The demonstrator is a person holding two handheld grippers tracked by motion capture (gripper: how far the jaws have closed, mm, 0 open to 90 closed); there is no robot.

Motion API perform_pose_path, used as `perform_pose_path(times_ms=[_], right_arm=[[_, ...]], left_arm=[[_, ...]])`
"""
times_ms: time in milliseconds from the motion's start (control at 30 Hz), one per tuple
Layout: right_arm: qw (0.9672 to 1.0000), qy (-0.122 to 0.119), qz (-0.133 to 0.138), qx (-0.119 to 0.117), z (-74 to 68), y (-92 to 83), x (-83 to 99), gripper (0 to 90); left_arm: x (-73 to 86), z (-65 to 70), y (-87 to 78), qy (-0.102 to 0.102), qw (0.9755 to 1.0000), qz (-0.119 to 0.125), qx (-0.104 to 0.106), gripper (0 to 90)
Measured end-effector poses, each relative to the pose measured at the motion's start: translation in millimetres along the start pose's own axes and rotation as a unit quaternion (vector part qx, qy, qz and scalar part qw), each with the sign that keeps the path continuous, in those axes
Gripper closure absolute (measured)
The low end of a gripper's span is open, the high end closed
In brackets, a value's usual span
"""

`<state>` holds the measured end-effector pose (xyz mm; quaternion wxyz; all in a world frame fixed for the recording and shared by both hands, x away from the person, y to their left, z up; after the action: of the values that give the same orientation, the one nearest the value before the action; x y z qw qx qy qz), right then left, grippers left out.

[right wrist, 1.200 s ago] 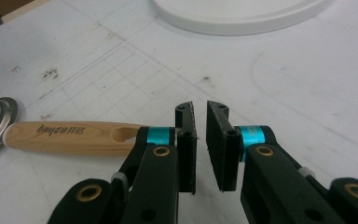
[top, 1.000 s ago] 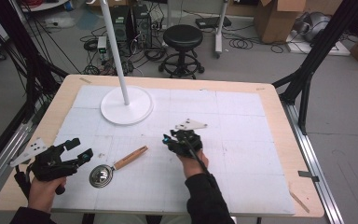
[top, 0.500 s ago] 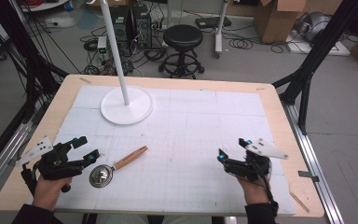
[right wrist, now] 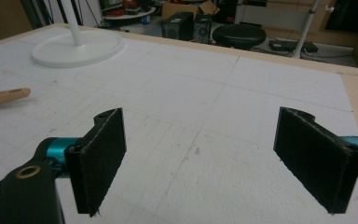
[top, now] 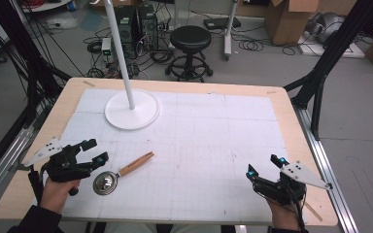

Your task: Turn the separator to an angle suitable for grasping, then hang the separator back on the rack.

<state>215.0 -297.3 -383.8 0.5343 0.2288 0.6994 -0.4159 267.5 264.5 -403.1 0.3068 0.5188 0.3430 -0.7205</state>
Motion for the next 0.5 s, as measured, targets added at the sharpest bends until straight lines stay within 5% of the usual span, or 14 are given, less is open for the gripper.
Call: perform_pose_path(times_ms=[500], right_arm=[[1.0000, 0.004, -0.005, -0.001, 6.3, -0.4, 2.5, 15.4]], left_arm=[[2.2, 4.8, 2.9, 0.025, 0.9995, -0.017, -0.005, 20.2]])
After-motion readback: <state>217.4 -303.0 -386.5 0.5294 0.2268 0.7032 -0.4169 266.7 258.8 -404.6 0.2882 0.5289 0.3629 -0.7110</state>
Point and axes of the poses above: each handheld gripper's, and its own axes: y roughly forward along the jaws, x roughly out of its underside, z roughly to its right, the point moved 1 cm from there along y, roughly forward along the jaws, and after that the axes turned 12 degrees about -x, right-handed, at the moved point
